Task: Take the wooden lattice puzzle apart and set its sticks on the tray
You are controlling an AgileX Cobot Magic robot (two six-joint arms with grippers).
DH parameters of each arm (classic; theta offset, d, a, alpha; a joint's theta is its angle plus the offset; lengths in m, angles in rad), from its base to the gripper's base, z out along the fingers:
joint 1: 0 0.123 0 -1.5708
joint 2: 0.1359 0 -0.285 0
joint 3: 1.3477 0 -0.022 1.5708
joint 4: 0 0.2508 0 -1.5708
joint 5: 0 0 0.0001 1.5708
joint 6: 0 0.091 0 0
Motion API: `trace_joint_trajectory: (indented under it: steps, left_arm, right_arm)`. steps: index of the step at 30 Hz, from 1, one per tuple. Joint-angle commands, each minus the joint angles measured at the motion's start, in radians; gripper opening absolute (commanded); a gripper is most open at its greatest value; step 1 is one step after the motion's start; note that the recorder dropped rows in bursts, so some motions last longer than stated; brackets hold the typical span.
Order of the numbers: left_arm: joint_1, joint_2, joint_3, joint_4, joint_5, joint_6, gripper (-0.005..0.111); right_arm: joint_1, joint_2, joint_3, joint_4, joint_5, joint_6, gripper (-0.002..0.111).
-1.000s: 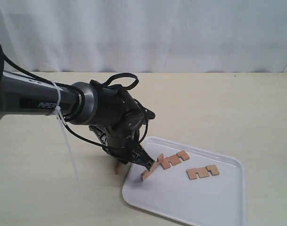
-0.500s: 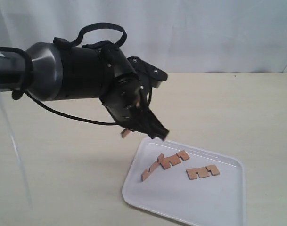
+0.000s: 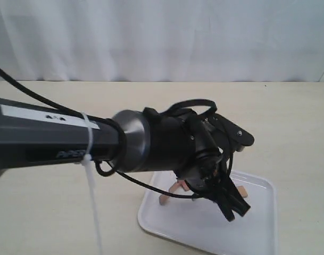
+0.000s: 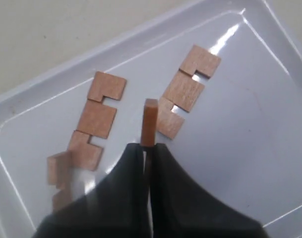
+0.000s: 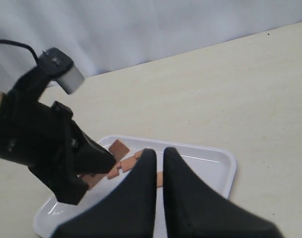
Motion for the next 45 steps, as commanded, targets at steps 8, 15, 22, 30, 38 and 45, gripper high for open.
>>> trace_joint_trajectory:
  steps: [8,15,22,30,38,45]
  left_arm:
    - [-0.019,0.090,-0.024,-0.026,-0.010,0.044,0.000]
    - [-0.019,0.090,-0.024,-0.024,-0.042,0.046,0.007]
    - [-0.019,0.090,-0.024,0.000,-0.049,0.046,0.032]
    - [-0.019,-0.032,-0.024,0.093,0.054,0.046,0.034]
    - [-0.019,-0.186,-0.024,0.177,0.173,0.046,0.032]
    - [0.001,-0.232,-0.024,0.193,0.270,0.084,0.000]
  right_arm:
    - [0.003,-0.005,0.001,0.001,-0.003,-0.006,0.005]
    - [0.003,-0.005,0.001,0.001,-0.003,-0.006,0.005]
    - [0.003,-0.005,0.001,0.001,-0.003,-0.006,0.005]
    - [0.003,-0.005,0.001,0.001,-0.003,-0.006,0.005]
    - [0.003,-0.005,0.001,0.001,-0.003,-0.006,0.005]
    - [0.003,-0.005,0.001,0.001,-0.003,-0.006,0.005]
